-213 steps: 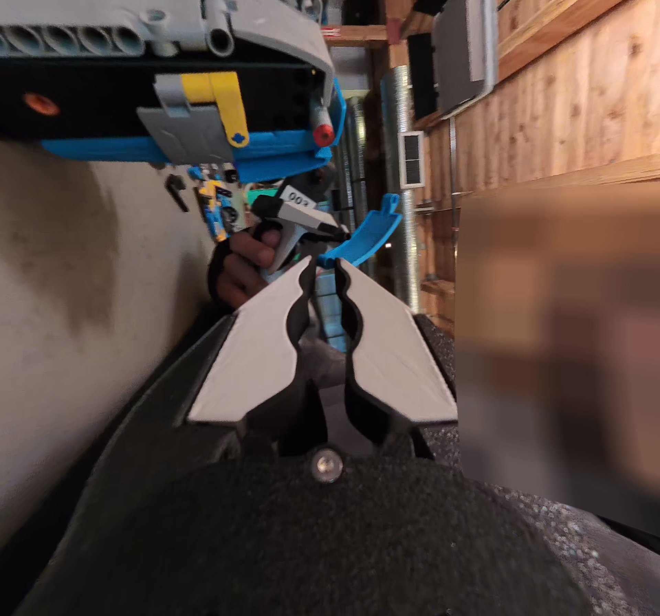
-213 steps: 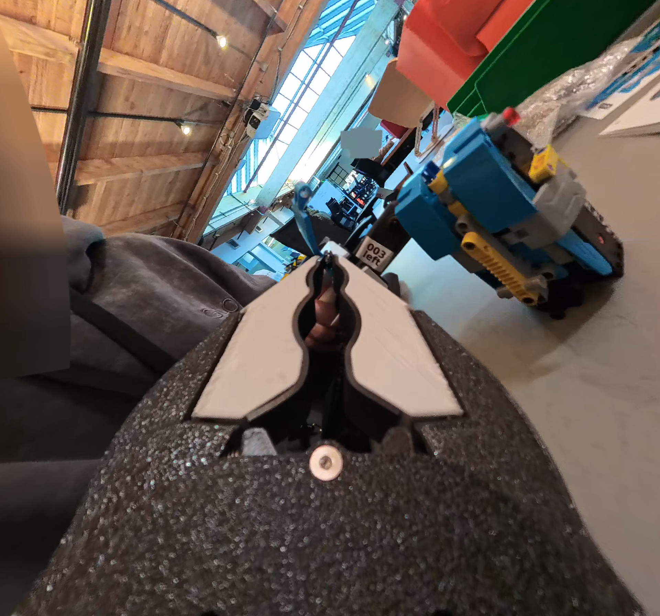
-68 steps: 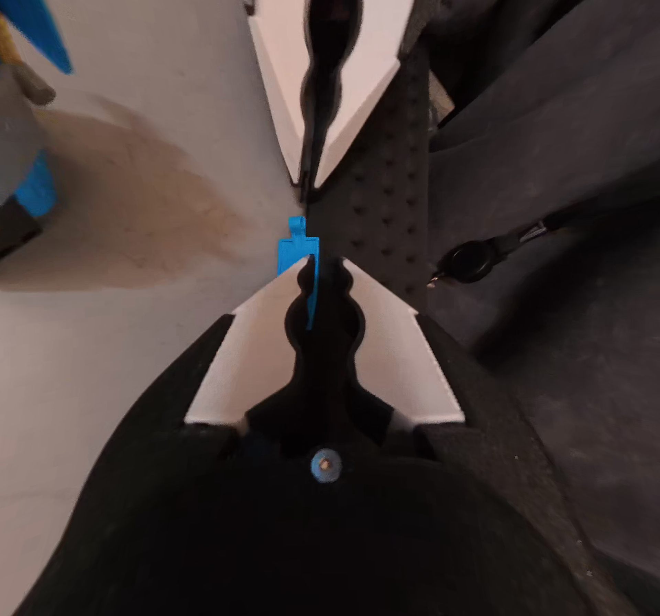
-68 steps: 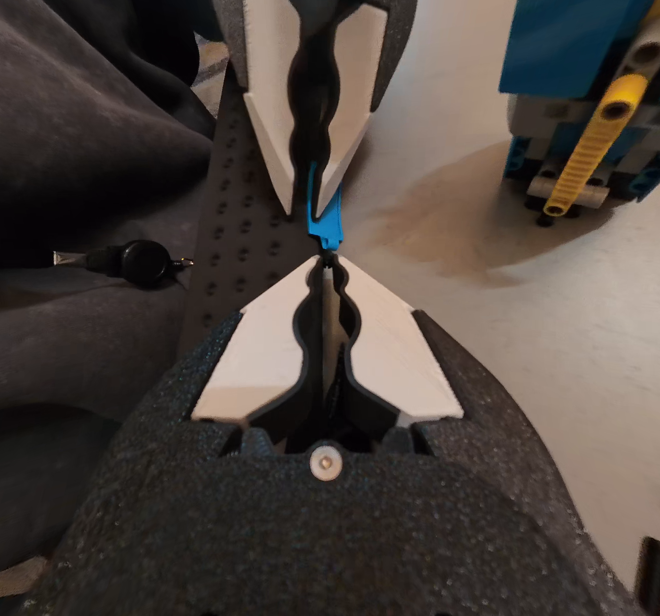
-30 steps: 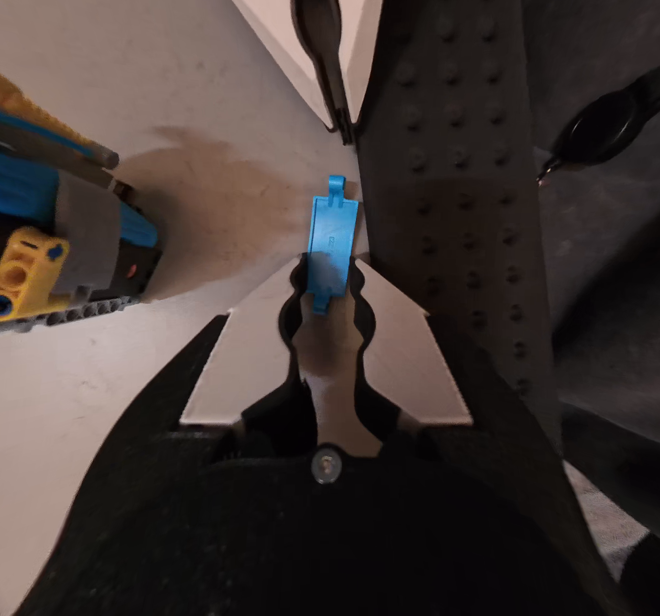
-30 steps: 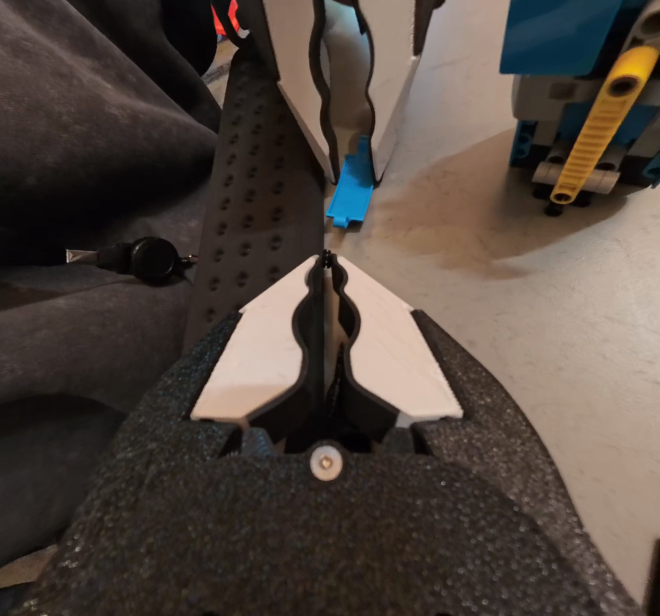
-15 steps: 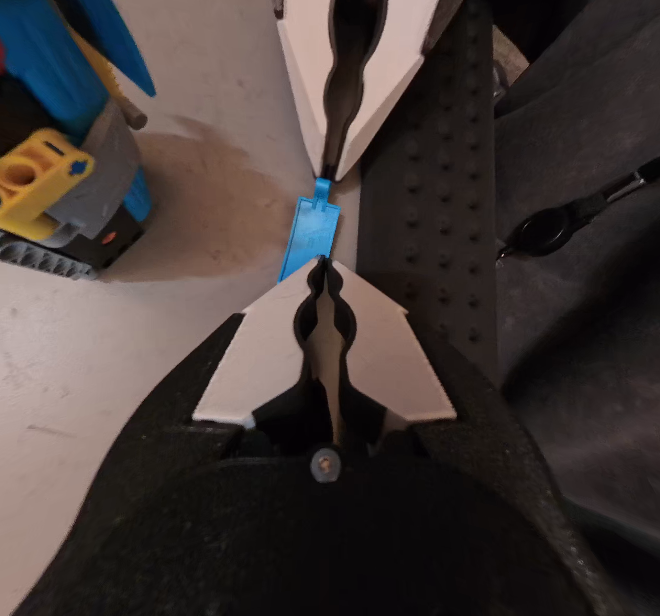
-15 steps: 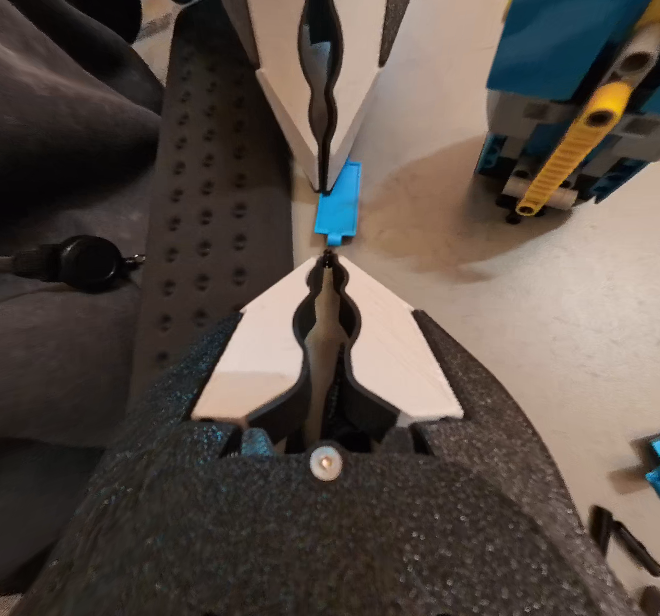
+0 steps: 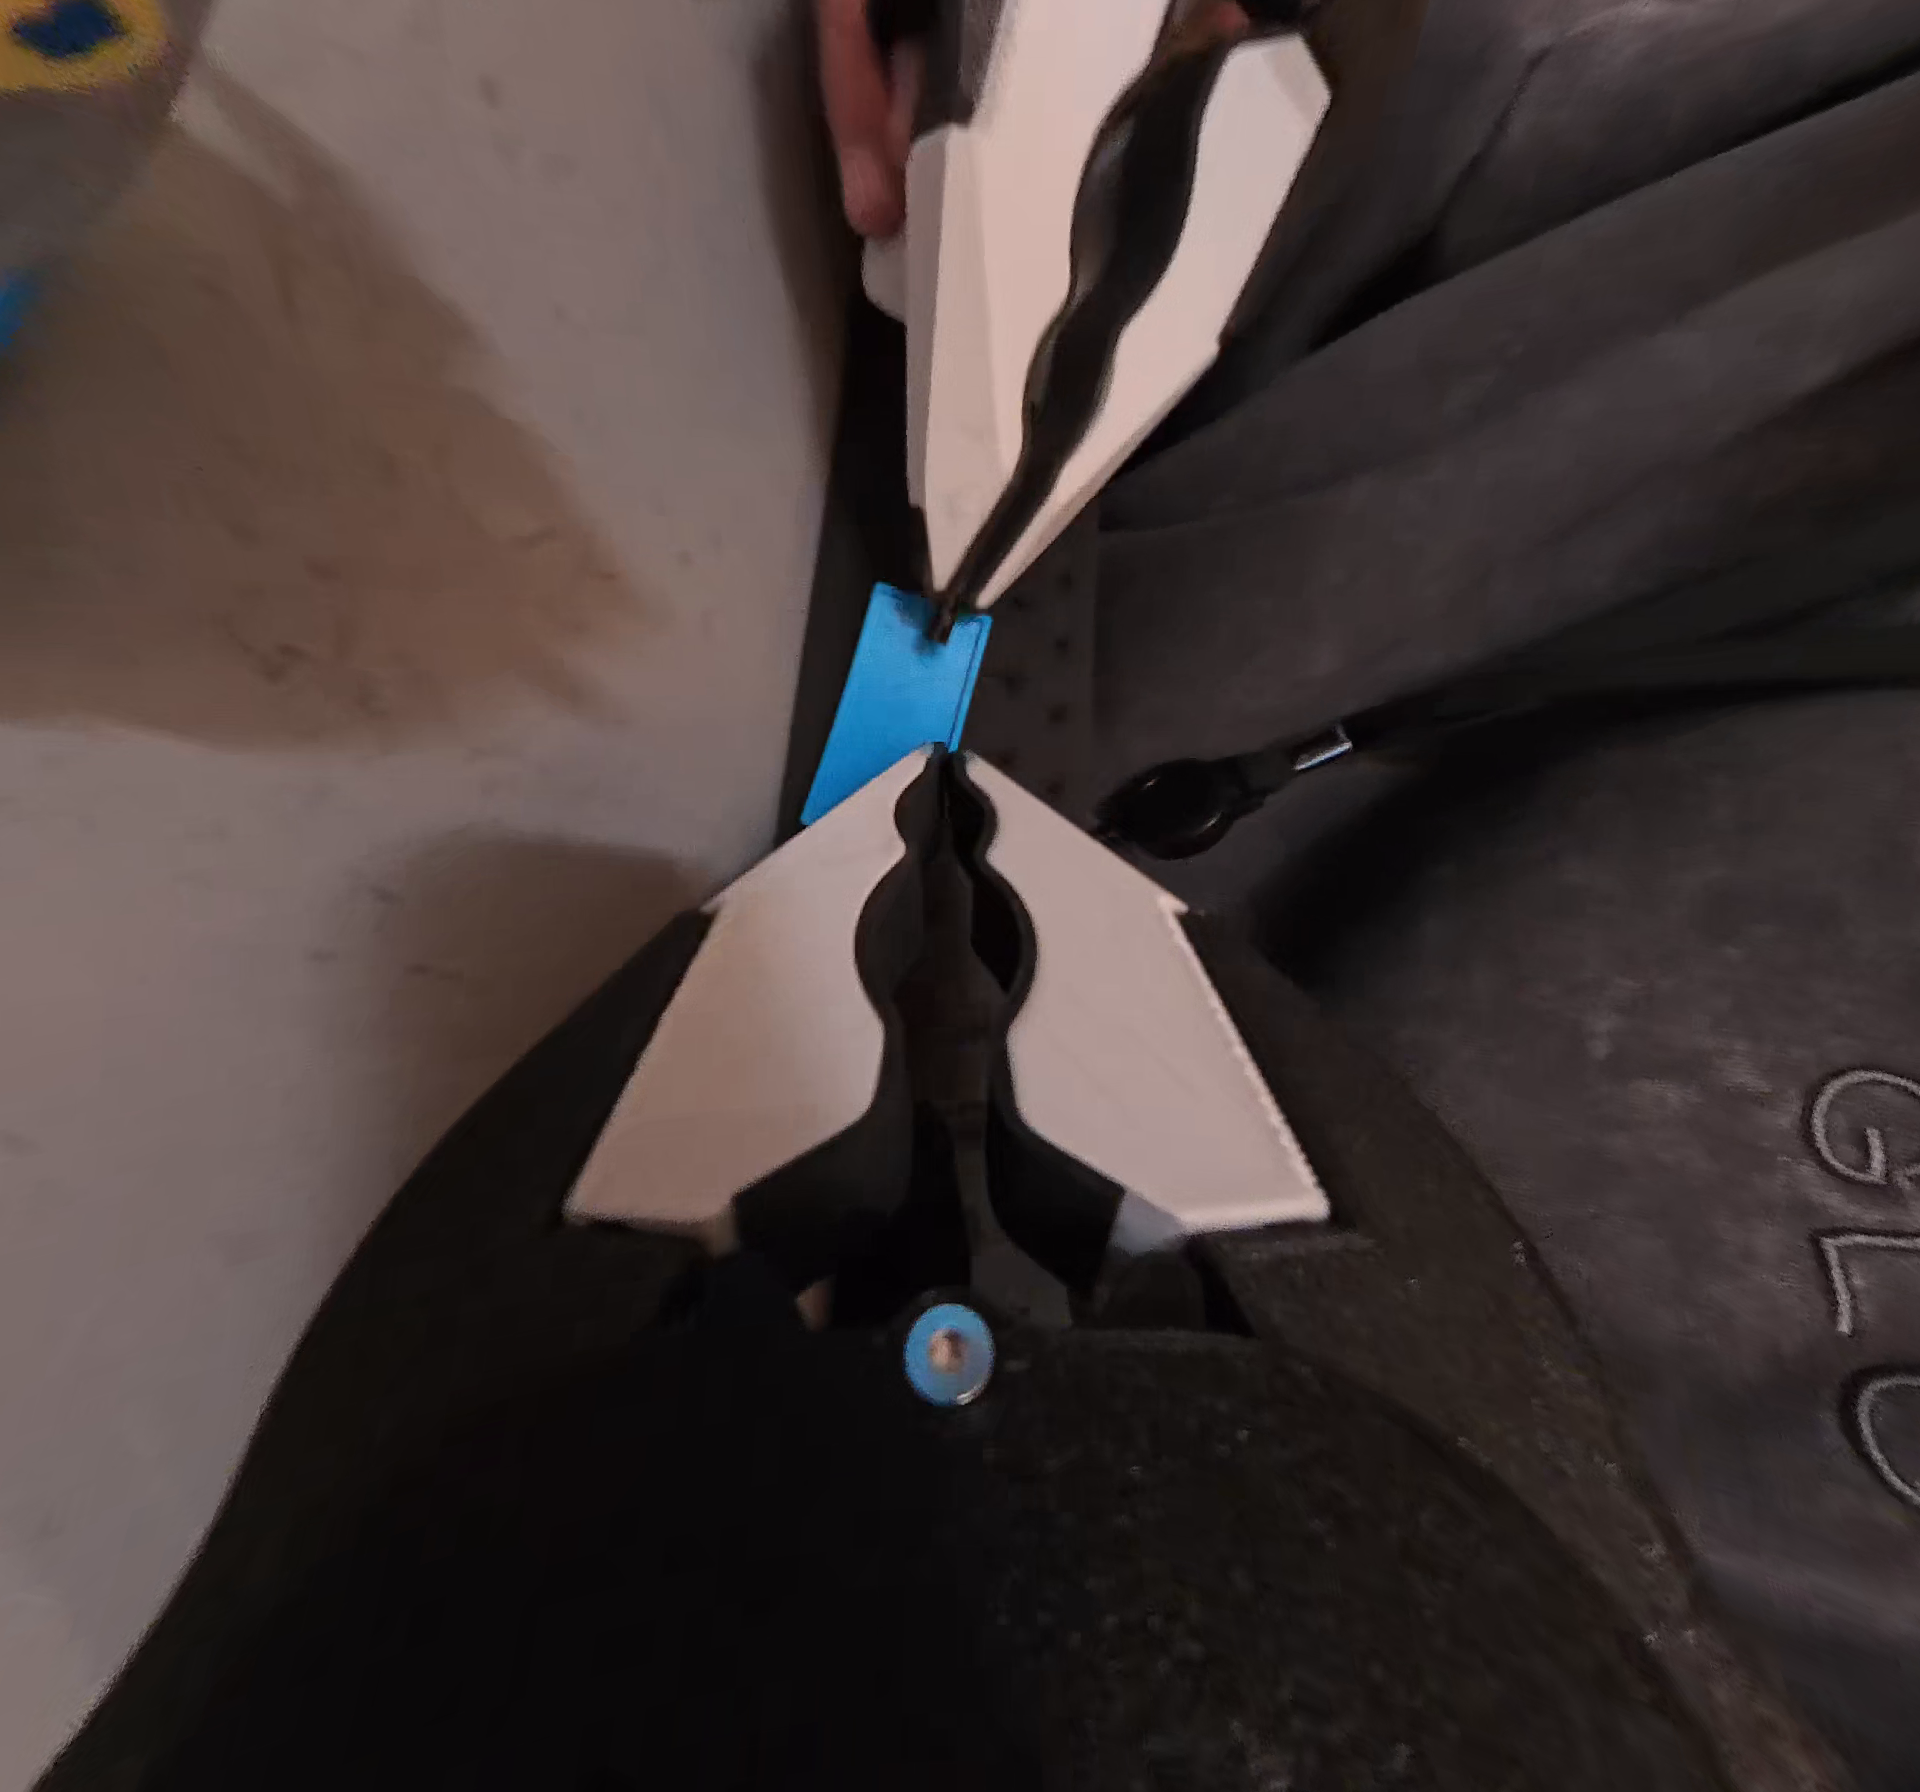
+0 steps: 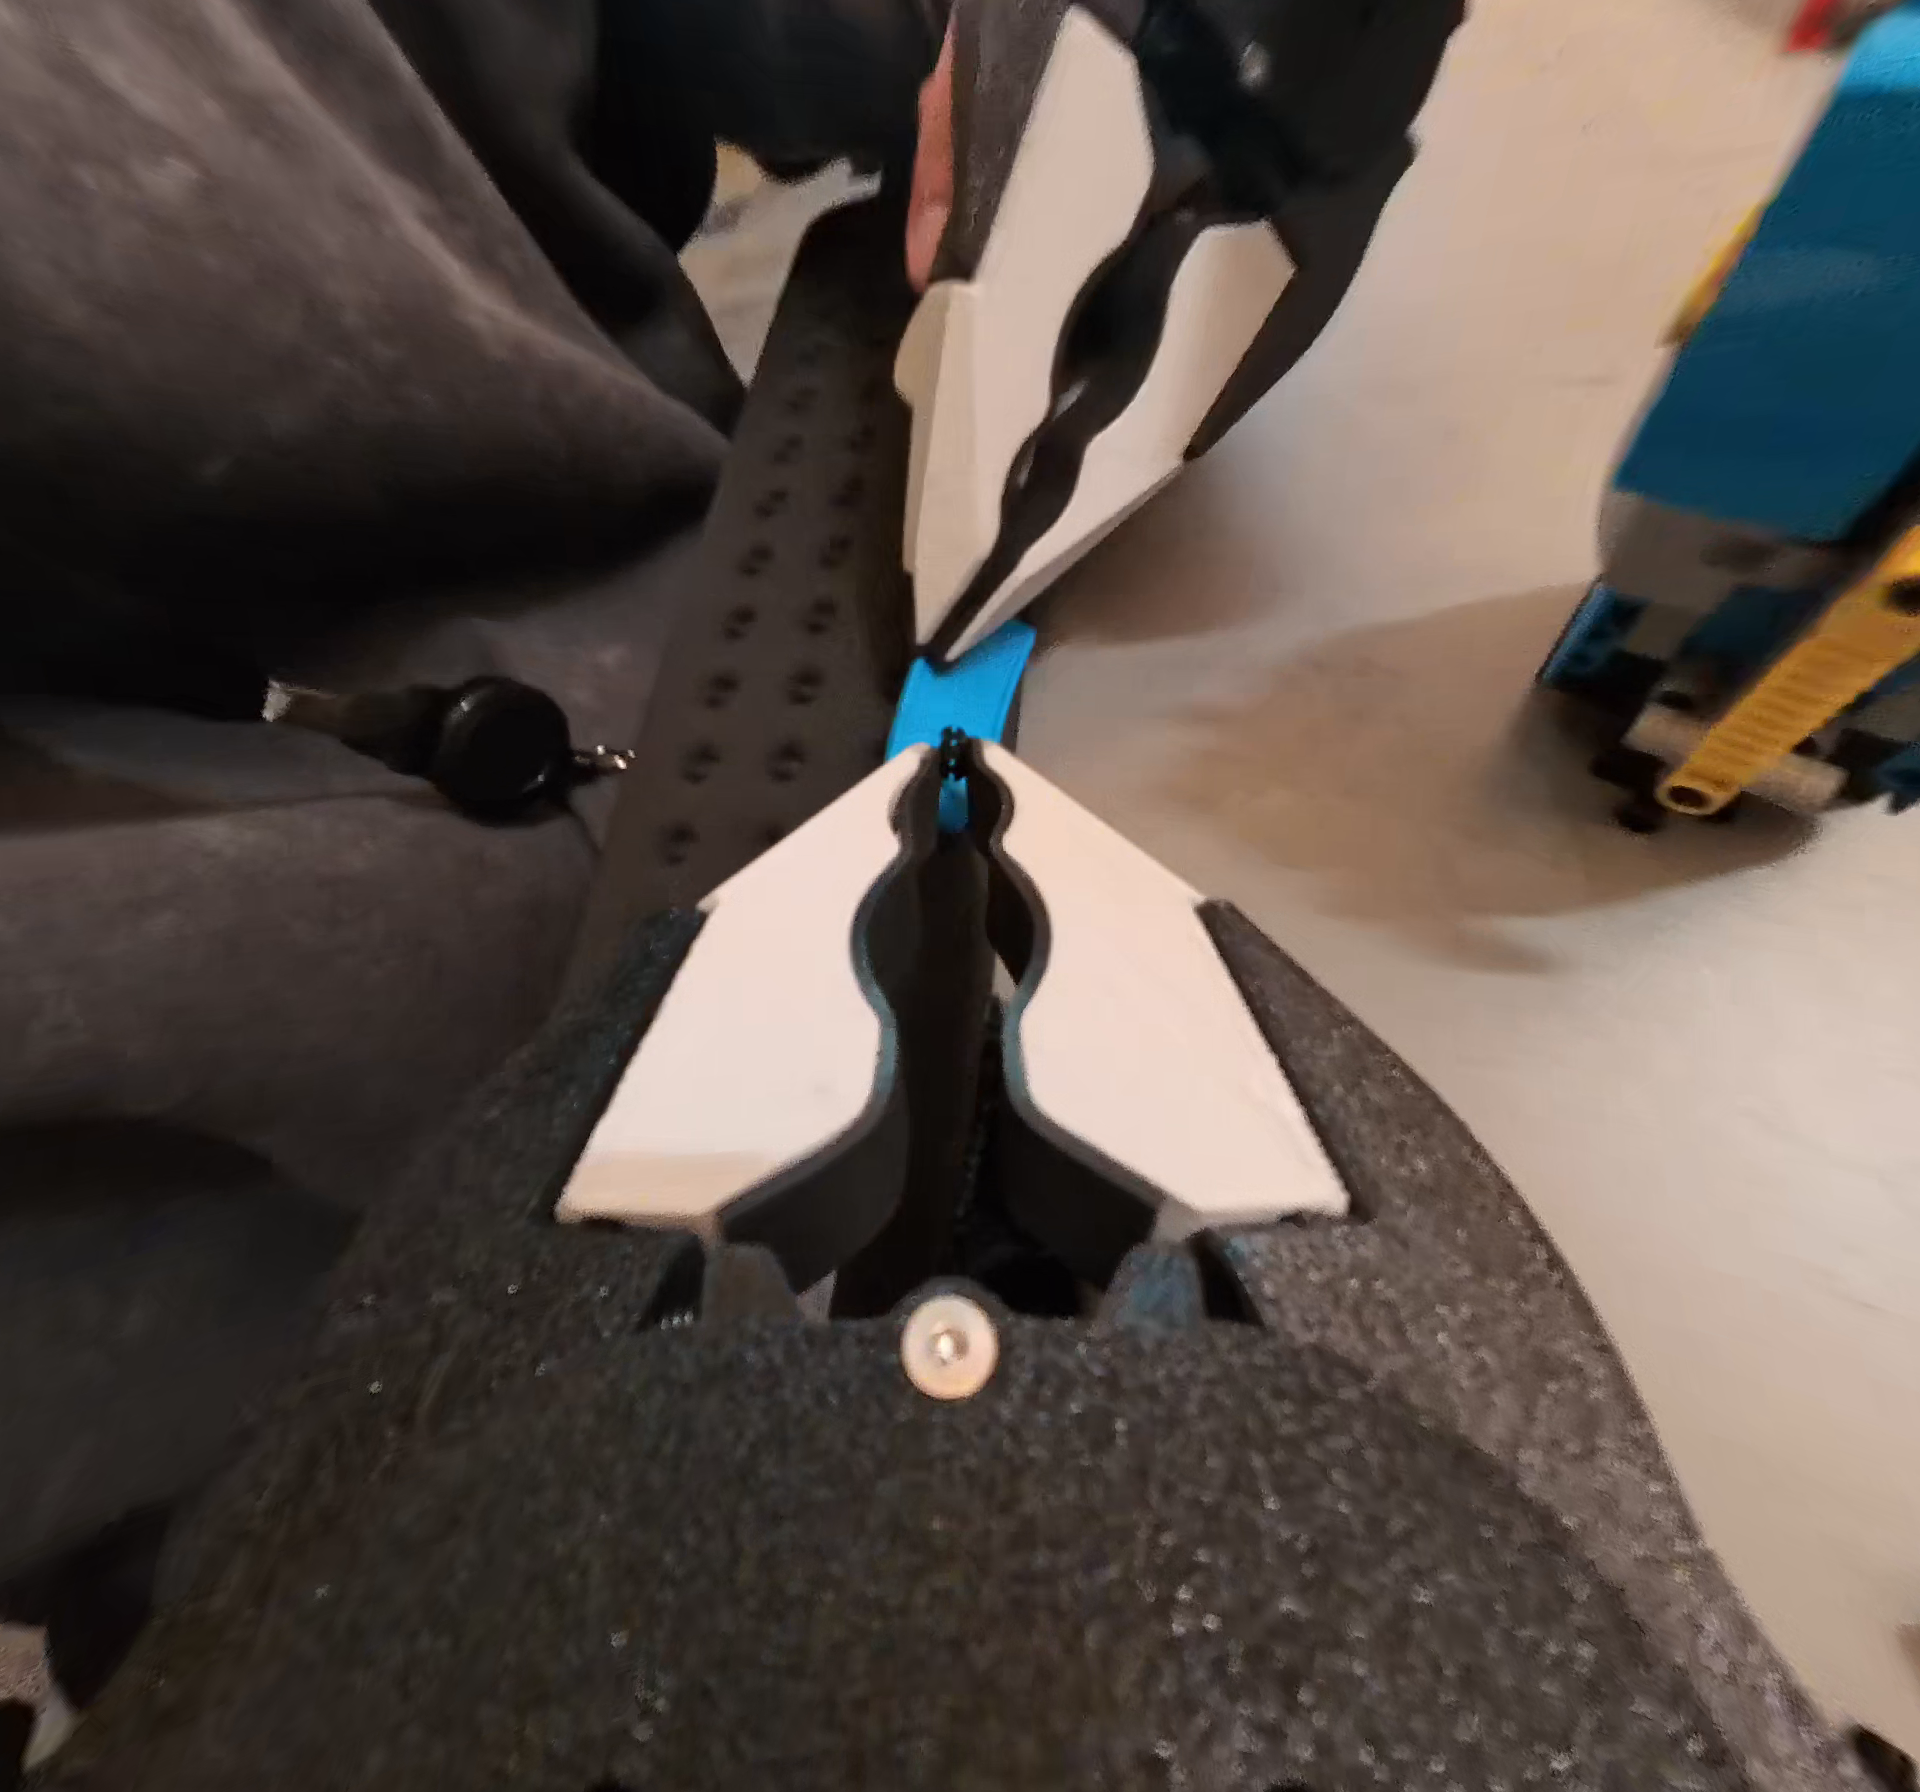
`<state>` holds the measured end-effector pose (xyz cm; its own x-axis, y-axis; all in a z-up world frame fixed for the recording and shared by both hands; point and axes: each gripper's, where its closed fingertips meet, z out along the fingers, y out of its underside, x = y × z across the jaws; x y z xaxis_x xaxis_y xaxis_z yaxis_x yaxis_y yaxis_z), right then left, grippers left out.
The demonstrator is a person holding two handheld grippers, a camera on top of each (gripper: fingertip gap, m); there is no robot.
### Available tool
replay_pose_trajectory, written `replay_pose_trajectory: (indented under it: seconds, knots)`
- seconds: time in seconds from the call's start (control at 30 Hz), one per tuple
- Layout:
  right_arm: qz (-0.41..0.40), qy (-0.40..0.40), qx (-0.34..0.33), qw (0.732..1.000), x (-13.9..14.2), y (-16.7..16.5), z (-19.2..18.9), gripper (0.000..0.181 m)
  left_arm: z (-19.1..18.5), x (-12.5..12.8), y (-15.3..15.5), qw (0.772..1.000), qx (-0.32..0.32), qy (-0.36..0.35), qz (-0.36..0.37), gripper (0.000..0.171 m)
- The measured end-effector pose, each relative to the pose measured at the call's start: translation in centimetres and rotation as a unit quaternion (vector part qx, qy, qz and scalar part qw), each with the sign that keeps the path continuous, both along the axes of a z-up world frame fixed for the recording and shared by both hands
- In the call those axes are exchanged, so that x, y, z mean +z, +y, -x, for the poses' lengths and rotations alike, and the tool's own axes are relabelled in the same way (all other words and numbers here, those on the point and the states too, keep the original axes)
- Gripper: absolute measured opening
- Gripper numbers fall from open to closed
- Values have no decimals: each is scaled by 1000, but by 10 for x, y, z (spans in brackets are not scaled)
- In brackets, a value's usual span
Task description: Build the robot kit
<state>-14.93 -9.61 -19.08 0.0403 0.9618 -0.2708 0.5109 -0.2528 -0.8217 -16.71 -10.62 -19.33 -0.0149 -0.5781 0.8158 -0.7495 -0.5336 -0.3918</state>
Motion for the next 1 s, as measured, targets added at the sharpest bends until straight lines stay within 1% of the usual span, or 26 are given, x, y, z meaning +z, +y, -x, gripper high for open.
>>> replay_pose_trajectory:
  seconds: [0.07, 0.17, 0.23, 0.27, 0.3, 0.37, 0.4, 0.47, 0.6, 0.63, 0.7, 0.8, 0.87, 0.9, 0.93, 1.0]
  knots:
    - [-9, -26, 5, 1000, -9, -1, 1, 5, 0, -6, 3, 1000, 2, 6, -21, 0]
    - [6, -30, 3, 1000, -12, -1, 0, 5, 0, -7, 4, 998, -7, -8, -68, 0]
    - [8, -42, 1, 999, -17, 0, 0, 5, 0, -7, 5, 991, -20, -21, -129, 11]
    - [10, -43, 2, 999, -17, 0, 0, 5, 0, -8, 7, 984, -28, -26, -172, 18]
    - [13, -43, 2, 999, -18, 0, 0, 5, 0, -8, 9, 975, -38, -32, -216, 19]
    - [20, -42, 3, 999, -18, 0, 0, 5, 0, -11, 13, 953, -55, -33, -295, 29]
    - [23, -42, 3, 999, -18, 0, 0, 5, 1, -13, 13, 944, -65, -29, -323, 31]
    - [24, -42, 3, 999, -18, 0, 0, 5, 1, -18, 12, 931, -86, -17, -356, 31]
    - [23, -42, 3, 999, -17, 0, 0, 4, 1, -21, 7, 926, -110, -13, -361, 31]
    - [23, -42, 2, 999, -17, 0, 0, 4, 1, -21, 6, 924, -118, -16, -362, 26]
    - [23, -40, -1, 999, -16, 1, 0, 4, 1, -21, 5, 918, -131, -16, -374, 26]
    - [14, -12, -18, 1000, -5, 7, -2, 4, 1, -19, 4, 914, -133, -13, -382, 22]
    - [7, 14, -40, 999, 6, 15, -4, 4, -1, -14, 3, 928, -111, -17, -355, 18]
    - [-5, 20, -62, 998, 10, 23, -8, 4, -3, -9, 3, 941, -89, -24, -325, 16]
    - [-16, 28, -78, 996, 14, 28, -11, 4, -5, -2, 3, 955, -64, -36, -287, 3]
    - [-30, 39, -100, 994, 20, 37, -17, 4, -8, 13, 4, 974, -15, -68, -214, 3]
